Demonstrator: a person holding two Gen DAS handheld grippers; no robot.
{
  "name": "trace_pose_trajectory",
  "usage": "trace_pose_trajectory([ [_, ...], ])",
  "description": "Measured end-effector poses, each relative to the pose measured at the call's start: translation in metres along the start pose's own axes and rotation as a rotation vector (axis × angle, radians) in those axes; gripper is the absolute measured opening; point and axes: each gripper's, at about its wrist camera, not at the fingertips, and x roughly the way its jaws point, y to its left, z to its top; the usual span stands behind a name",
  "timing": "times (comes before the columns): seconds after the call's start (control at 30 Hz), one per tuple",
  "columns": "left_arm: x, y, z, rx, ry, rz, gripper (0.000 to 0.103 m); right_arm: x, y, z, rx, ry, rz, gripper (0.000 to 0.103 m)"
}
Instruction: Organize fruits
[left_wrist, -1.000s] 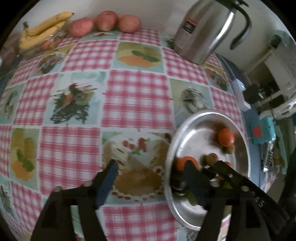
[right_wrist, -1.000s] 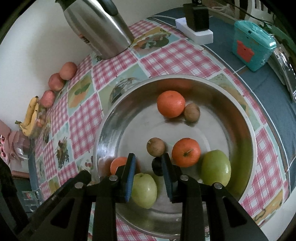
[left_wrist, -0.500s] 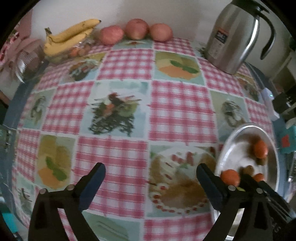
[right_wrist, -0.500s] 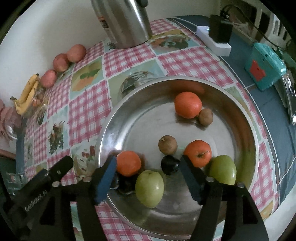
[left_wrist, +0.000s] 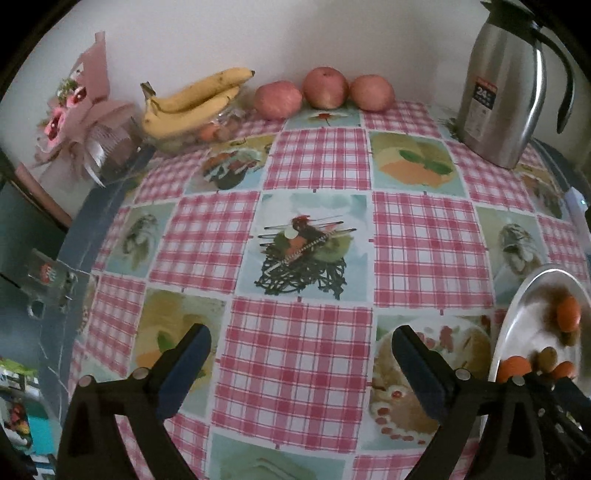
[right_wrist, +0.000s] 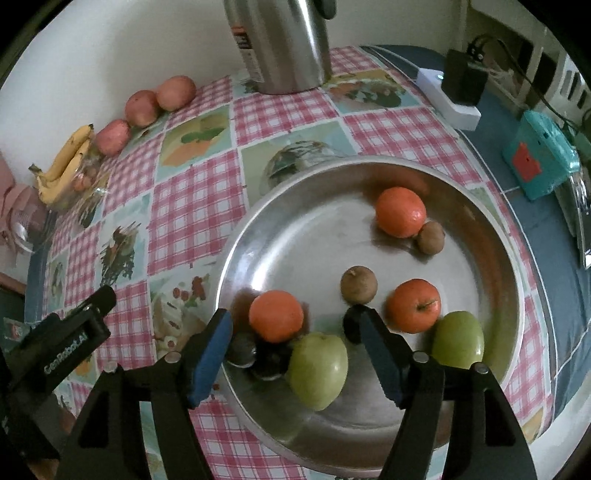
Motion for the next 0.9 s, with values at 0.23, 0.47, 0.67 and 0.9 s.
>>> trace_pose_trajectory([
  [0.23, -0.007, 0.001, -0.005, 0.044, -0.033, 0.101, 0.1, -0.002, 0.008, -0.008, -0.031, -0.015, 0.008, 0.073],
  [0.47, -0.013, 0.009, -0.011, 0.076, 0.013, 0.07, 0.1, -0.006, 0.008, -0.02, -0.037, -0.001, 0.035, 0.073],
  [0.67, -0.032, 0.009, -0.019, 0.125, -0.005, 0.079, 0.1, -0.012, 0.01, -0.028, -0.047, 0.01, 0.038, 0.073],
  [0.9, -0.05, 0.023, -0.034, 0.09, 0.006, 0.023, 0.1, -0.031, 0.013, -0.044, -0.064, -0.008, 0.036, 0.073],
])
